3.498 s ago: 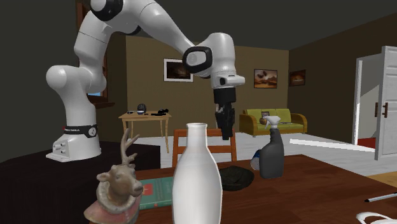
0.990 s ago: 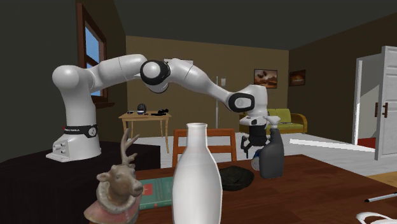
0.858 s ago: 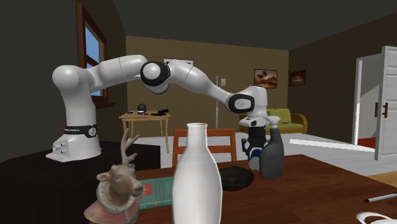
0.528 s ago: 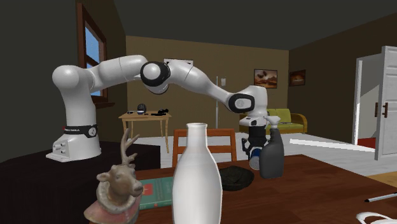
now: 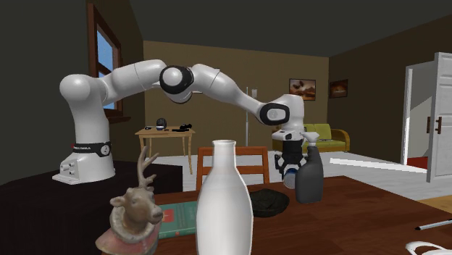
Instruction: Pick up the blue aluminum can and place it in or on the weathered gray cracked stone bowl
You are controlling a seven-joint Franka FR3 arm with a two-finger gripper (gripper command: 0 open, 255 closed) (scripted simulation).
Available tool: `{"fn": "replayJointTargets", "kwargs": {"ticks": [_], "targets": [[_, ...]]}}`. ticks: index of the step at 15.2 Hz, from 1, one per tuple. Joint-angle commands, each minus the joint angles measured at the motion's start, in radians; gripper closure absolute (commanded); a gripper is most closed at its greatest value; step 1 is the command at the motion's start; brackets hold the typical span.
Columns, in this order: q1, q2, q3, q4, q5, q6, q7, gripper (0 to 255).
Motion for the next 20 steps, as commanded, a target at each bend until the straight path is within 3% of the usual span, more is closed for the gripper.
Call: {"fn": "replayJointTargets", "kwargs": {"ticks": [1,20], "targets": [[0.003,-0.026,-0.002,-0.022,-0.001,-0.005,-0.002,255],[0.016,-0.194,-0.021,-0.072,-0.016,-0.125,0.001,255]]}}
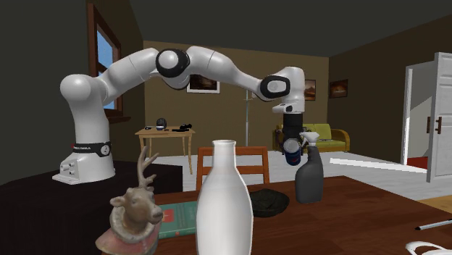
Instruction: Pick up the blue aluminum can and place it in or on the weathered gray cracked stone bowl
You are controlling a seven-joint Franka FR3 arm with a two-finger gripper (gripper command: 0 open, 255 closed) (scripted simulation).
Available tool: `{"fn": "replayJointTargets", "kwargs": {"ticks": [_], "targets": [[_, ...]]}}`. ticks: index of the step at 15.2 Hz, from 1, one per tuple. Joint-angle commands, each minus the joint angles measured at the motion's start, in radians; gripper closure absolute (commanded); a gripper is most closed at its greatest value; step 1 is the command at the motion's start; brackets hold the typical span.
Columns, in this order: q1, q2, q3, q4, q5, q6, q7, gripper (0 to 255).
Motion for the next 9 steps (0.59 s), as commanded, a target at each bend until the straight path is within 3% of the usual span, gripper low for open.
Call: {"fn": "replayJointTargets", "kwargs": {"ticks": [1,2,5,9], "targets": [[0.000,-0.017,-0.002,-0.002,-0.002,-0.014,0.000,255],[0.000,-0.017,-0.002,-0.001,-0.002,-0.015,0.000,255],[0.002,-0.156,-0.016,-0.254,0.001,0.092,-0.063,255],[-0.014,-0.284,-0.033,-0.480,0.003,0.184,-0.138,255]]}}
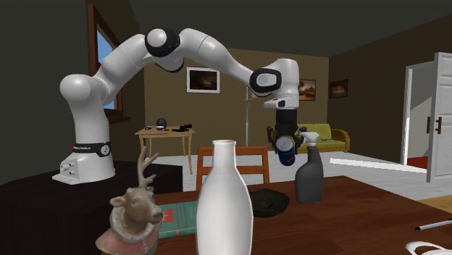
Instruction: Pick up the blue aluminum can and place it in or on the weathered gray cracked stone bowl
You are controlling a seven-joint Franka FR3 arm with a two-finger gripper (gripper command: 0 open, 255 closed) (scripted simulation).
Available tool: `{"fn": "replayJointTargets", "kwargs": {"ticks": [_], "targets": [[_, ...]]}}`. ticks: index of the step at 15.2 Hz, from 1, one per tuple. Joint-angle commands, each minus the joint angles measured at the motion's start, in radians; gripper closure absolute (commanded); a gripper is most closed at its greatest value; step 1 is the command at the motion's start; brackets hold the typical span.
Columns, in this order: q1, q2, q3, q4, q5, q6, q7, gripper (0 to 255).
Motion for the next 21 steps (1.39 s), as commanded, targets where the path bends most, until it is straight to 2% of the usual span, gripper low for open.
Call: {"fn": "replayJointTargets", "kwargs": {"ticks": [1,8,13,21], "targets": [[-0.010,-0.072,-0.010,-0.132,0.001,0.057,-0.046,255],[-0.066,-0.225,-0.042,-0.390,0.002,0.157,-0.176,255],[-0.126,-0.316,-0.071,-0.538,0.001,0.209,-0.288,255],[-0.142,-0.244,-0.048,-0.543,0.034,0.283,-0.310,255]]}}
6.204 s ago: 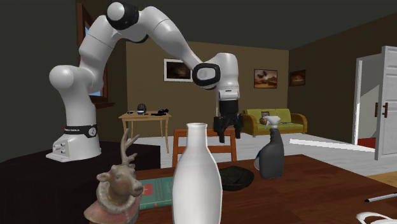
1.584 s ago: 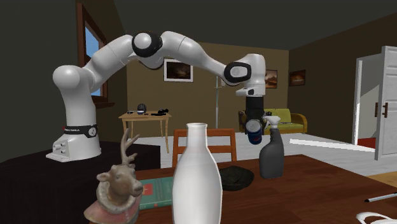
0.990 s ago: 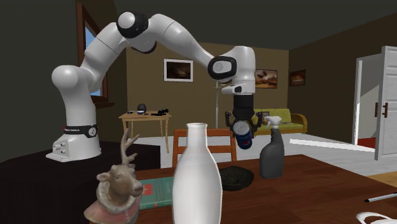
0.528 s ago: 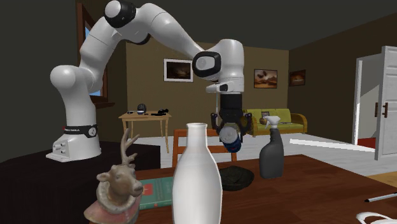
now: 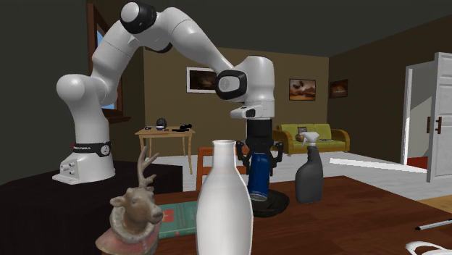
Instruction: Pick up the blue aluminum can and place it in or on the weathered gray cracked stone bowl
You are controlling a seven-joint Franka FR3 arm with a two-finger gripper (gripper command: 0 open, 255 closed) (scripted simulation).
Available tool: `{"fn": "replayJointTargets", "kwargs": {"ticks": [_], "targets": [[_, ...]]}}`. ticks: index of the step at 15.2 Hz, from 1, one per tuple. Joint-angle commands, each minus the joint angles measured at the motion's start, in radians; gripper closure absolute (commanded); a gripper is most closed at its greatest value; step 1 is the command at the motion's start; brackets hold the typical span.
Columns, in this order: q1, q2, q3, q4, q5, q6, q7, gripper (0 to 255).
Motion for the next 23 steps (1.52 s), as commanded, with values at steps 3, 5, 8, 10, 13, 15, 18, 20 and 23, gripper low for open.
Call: {"fn": "replayJointTargets", "kwargs": {"ticks": [3,5,8,10,13,15,18,20,23], "targets": [[-0.008,0.035,0.012,0.000,0.015,0.034,-0.010,255],[-0.013,0.054,0.019,0.003,0.023,0.052,-0.015,255],[-0.018,0.075,0.025,0.006,0.031,0.069,-0.021,255],[-0.018,0.075,0.025,0.006,0.031,0.069,-0.021,255],[-0.018,0.075,0.025,0.006,0.031,0.069,-0.021,255],[-0.018,0.075,0.025,0.006,0.031,0.069,-0.021,255],[-0.017,0.071,0.025,0.002,0.031,0.069,-0.021,0],[-0.017,0.071,0.025,0.001,0.031,0.069,-0.021,0],[-0.006,0.025,0.008,-0.002,0.012,0.026,-0.009,0]]}}
